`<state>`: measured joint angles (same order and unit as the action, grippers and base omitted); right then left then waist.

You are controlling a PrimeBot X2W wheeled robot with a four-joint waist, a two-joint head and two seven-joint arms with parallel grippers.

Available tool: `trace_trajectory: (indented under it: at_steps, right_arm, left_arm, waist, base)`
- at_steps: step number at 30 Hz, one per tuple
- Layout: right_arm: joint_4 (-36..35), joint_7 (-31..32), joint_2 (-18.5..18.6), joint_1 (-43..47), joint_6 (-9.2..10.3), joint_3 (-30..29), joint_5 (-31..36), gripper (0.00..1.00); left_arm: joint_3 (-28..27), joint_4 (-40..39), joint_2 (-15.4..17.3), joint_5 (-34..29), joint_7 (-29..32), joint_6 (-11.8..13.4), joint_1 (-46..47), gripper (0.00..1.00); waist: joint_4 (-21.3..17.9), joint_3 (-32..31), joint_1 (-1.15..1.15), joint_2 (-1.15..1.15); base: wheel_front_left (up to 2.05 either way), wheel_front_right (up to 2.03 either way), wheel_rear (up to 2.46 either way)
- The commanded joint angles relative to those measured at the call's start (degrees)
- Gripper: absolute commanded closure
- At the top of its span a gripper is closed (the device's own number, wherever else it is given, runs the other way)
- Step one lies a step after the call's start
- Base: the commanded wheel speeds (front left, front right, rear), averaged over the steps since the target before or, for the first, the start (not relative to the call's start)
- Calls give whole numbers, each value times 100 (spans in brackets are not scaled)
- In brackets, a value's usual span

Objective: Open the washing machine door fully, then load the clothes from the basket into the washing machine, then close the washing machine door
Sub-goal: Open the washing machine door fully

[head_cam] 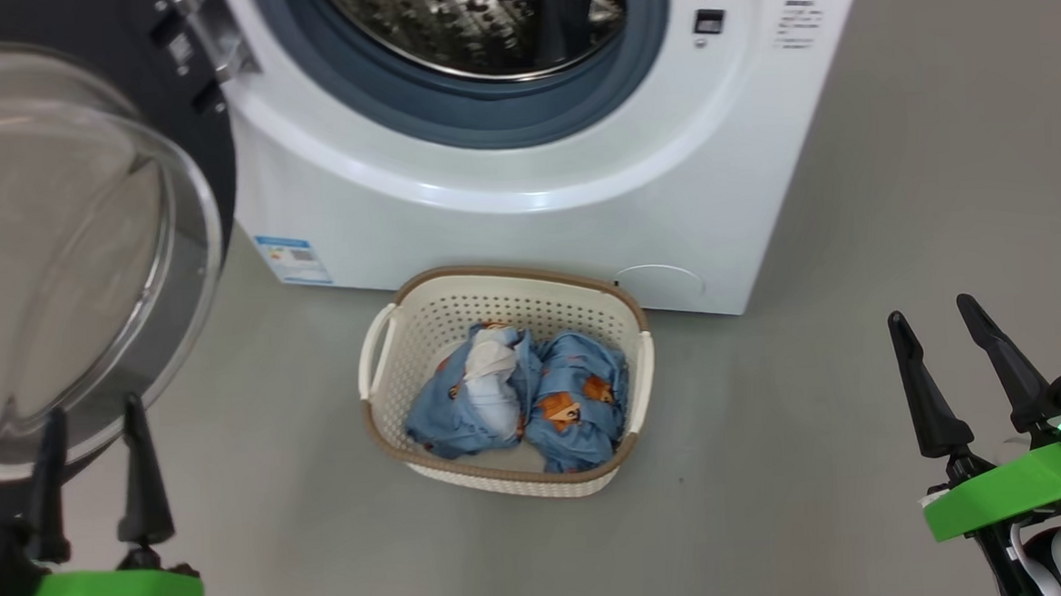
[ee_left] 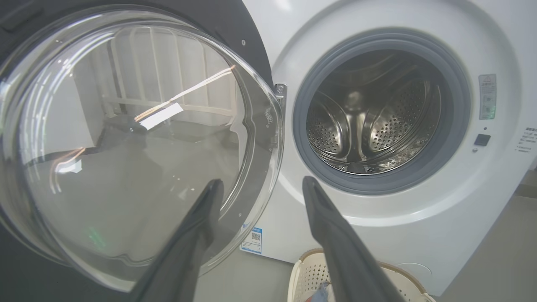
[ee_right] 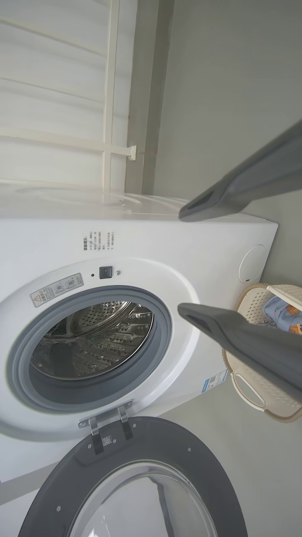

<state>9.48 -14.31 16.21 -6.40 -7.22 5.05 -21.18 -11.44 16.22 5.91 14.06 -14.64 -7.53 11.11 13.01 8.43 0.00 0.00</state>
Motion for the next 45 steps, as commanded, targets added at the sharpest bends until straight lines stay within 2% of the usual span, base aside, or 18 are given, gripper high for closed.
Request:
trace_trajectory:
  at_steps: [1,12,27,45]
  right_arm:
    - [-151,-69,55,0,-26,61,-2,0]
    - [-170,-69,-1,-17,-26,7,14,0]
    - [-186,-69,-80,-5,-26,-87,27,0]
    - [-193,-69,-153,74,-26,-136,24,0]
  left_arm:
    - [-87,-203,213,74,-36,5,-32,0]
    - [649,-284,411,416,-36,5,-211,0]
    - [845,-434,443,415,-36,5,-250,0]
    - [918,-390,476,621,-36,5,-361,0]
  waist:
    - [-182,-31,0,0]
    - [-826,-24,0,0]
    - [-1453,-15,0,0]
    - [-1628,-60,0,0]
  base:
    - [0,0,0]
    - [0,0,0]
    - [0,0,0]
    - [0,0,0]
